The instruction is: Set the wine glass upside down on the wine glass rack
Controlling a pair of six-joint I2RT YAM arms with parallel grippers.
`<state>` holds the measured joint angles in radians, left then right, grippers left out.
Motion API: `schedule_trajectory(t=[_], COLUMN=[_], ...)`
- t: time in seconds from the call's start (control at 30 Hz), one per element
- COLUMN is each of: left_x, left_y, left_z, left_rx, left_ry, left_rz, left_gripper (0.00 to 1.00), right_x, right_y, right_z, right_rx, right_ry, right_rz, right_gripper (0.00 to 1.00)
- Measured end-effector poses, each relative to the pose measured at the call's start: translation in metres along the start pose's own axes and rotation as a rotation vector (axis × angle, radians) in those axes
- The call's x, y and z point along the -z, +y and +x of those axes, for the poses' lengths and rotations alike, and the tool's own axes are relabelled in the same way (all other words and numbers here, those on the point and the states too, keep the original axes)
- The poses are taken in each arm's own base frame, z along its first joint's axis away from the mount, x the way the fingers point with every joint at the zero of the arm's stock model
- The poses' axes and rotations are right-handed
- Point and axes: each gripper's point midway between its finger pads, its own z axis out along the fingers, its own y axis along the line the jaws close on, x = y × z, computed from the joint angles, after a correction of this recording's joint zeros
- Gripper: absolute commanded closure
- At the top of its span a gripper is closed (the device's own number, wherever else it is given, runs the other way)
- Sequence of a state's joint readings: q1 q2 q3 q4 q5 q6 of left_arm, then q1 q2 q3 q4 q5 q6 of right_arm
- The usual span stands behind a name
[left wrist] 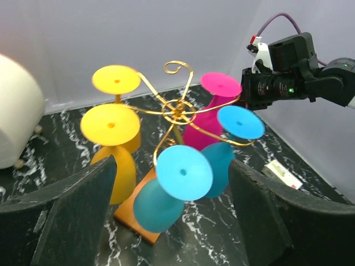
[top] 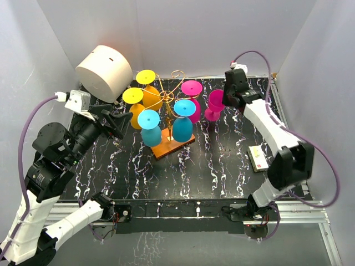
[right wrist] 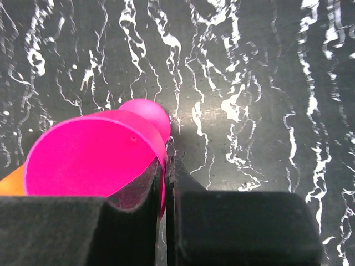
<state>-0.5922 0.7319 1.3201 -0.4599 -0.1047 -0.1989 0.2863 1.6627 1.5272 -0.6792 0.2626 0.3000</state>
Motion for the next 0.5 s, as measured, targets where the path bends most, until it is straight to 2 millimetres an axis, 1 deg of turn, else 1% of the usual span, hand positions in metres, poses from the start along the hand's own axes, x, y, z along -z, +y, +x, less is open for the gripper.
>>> schedule_trajectory(t=[0.17,0.27,0.37,0.5], left_x=[-0.001,-0.001,-0.003,-0.011], left_y=[-0.021,-0.033,-0.049,-0.070], left_z=[-0.016,-0.022,-0.030,-0.038], left_rx=[-0.020,-0.025,-0.017,0.010], left_ry=[-0.057,-0.082,-0.116,-0.147], left_rz=[0.116,0.184,0.265,0.375], left_gripper=[0.04,0.01,0.01,0.01], right_x=[0.071,0.113,0.151,0.191], right_y=[-0.023,-0.035,-0.045,-0.055], right_z=[-0.030,-0.040,-0.041,-0.040], right_rx=[-0.090,-0.158,-0.228,-0.306], right_ry=[-0.211,-0.331,-0.427,-0.533], right_rz=[0.008,-0.011,-0.044,-0.099], right_gripper=[1.00,1.00,1.00,1.00])
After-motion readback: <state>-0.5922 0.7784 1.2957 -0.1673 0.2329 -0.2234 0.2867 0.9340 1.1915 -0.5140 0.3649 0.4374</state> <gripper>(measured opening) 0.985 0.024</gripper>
